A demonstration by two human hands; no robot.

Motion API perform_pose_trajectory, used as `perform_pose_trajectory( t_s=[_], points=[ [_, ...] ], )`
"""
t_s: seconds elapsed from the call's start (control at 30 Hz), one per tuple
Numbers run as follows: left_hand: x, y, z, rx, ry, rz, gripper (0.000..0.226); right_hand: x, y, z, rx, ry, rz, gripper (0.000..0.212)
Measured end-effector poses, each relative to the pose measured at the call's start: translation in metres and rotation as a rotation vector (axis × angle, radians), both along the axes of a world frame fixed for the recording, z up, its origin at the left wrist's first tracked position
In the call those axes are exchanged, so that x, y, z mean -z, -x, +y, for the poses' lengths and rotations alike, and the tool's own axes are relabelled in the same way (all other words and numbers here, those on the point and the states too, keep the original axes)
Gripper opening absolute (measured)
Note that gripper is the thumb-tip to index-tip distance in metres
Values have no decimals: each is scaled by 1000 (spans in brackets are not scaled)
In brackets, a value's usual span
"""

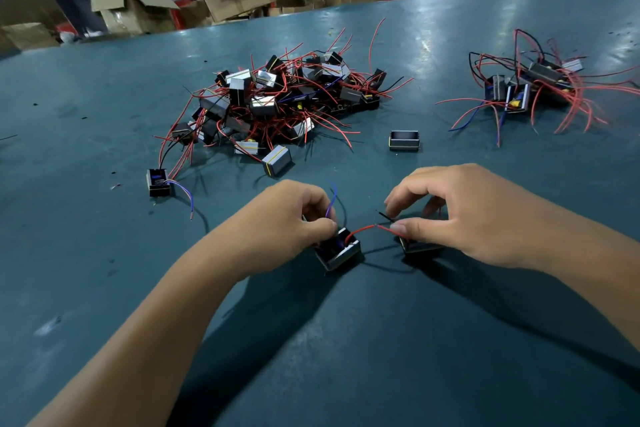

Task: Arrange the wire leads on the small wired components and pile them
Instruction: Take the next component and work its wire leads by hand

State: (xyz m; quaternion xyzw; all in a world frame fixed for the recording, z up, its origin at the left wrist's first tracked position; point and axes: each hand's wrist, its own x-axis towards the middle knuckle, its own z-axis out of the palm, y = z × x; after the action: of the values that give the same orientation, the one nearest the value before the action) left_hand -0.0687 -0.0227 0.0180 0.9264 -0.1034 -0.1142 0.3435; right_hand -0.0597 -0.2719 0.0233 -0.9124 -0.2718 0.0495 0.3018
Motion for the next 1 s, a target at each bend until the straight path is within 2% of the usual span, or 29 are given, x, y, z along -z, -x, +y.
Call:
perform_pose_trajectory(
  t_s=[0.1,0.2,0.27,0.3,0.4,0.8,0.93,1.0],
  points=[
    [-3,1,4,0,-97,-56,8,2,3,4,0,-8,-32,11],
    [-2,3,2,-17,-197,-326,33,4,5,8,13,-41,-67,8],
    [-3,5,-7,37,-166,-472,32,5,6,8,32,-49,-86,10],
    [-3,5,-11,72,-128,-484,26,5,7,9,36,-51,-96,11],
    [1,7,-20,125,-15,-373,13,4,8,9,17,-60,-131,19],
    [1,1,-14,137,165,-42,23,3,13,14,-45,-202,-121,13],
    [0,2,-16,151,167,-15,6,5,14,15,-72,-241,-59,14],
    [0,3,-17,123,124,-48,7,6,13,16,-47,-260,-45,14]
  ],
)
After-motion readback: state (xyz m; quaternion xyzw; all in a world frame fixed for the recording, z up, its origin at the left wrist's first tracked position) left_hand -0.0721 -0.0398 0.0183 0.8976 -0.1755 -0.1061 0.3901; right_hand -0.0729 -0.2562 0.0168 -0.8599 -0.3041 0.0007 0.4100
